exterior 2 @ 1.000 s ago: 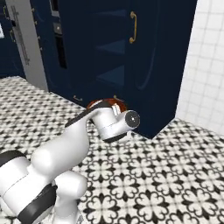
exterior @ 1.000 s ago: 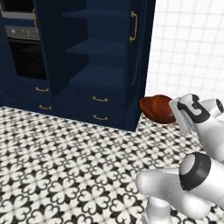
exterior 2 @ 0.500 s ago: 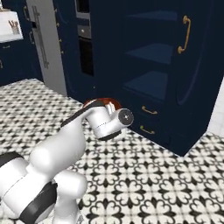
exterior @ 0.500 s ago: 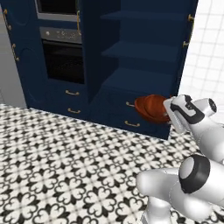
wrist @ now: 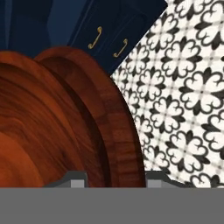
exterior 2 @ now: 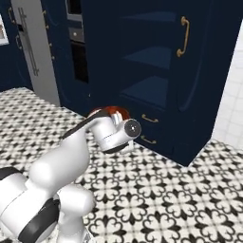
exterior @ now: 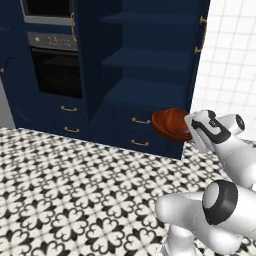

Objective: Pick up the bowls on the counter and stack them on top of one another in the open cabinet. Place the smaller bowl on top of the larger bowl.

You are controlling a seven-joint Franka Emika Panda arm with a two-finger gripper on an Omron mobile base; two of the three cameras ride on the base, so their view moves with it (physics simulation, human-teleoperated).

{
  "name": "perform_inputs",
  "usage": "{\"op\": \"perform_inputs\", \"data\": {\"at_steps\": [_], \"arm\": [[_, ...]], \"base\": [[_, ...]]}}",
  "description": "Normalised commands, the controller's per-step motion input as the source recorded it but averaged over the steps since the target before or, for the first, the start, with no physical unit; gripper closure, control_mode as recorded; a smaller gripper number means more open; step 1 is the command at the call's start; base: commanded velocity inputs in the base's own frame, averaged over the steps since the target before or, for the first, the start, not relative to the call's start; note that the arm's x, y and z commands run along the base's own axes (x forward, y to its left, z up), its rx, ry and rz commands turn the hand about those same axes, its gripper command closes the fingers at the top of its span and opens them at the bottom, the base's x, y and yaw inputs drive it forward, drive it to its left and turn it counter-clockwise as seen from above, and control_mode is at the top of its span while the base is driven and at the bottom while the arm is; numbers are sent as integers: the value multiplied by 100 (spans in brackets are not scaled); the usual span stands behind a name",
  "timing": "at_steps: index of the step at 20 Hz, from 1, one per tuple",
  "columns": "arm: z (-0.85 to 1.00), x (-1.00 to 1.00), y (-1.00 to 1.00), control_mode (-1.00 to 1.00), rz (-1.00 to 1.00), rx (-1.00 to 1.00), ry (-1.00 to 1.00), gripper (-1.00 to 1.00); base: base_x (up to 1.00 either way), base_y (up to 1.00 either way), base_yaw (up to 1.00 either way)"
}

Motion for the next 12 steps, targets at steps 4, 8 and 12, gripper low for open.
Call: {"op": "perform_inputs", "data": {"at_steps": [4, 8, 12], "arm": [[0, 0, 0, 100, 0, 0, 0, 100], [0, 0, 0, 100, 0, 0, 0, 100], [0, 0, 0, 100, 0, 0, 0, 100]], "base": [[100, -94, 26], [100, 40, 24], [100, 85, 3]]}}
